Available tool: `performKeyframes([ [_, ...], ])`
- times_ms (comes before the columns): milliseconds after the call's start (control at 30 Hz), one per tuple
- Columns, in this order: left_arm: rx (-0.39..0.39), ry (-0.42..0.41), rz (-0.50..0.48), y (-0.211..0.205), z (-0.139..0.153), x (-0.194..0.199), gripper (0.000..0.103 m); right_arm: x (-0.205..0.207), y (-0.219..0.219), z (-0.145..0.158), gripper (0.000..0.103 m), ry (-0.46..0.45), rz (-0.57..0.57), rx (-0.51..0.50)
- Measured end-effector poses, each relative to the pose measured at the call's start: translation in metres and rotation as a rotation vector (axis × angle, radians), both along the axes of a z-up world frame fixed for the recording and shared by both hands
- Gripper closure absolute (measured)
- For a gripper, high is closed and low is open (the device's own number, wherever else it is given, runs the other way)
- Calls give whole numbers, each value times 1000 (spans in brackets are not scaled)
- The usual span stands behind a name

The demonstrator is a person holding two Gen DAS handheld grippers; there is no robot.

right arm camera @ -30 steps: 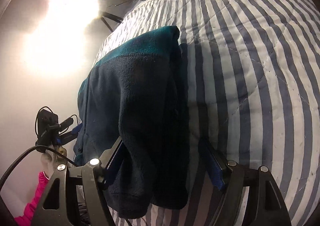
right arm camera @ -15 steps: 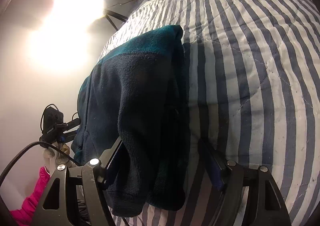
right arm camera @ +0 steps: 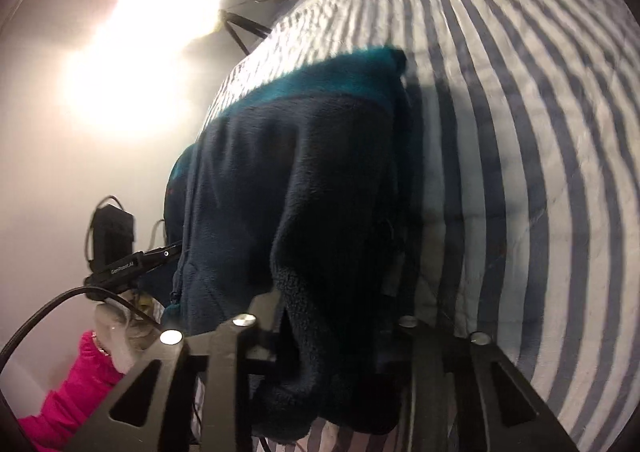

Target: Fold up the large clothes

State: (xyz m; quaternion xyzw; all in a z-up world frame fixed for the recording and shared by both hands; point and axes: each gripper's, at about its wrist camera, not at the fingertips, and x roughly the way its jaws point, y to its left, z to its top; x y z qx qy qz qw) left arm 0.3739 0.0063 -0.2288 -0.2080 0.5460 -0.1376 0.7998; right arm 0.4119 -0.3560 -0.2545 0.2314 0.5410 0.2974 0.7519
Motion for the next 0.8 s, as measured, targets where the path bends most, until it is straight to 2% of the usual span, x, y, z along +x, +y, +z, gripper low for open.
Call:
performKeyframes([
  [100,9,-33,-5,-8,15,-5,68,-6,5,17,79,-48,4,-59],
  [233,71,-114,-52,-21,43,-11,69,-14,16,44,81,-121,20,-128],
  [333,49,-136,-63,-28,56,-12,69,-16,13,63,81,-169,17,-148],
  [467,26,-135,-78,-34,58,-9,70,-19,-2,77,82,-198,-10,-144],
  [600,23,-138,-101,-51,59,-3,70,-21,-12,75,82,-188,-36,-150],
  [800,21,-184,-139,-85,72,25,70,-20,-29,94,82,-239,-61,-191],
])
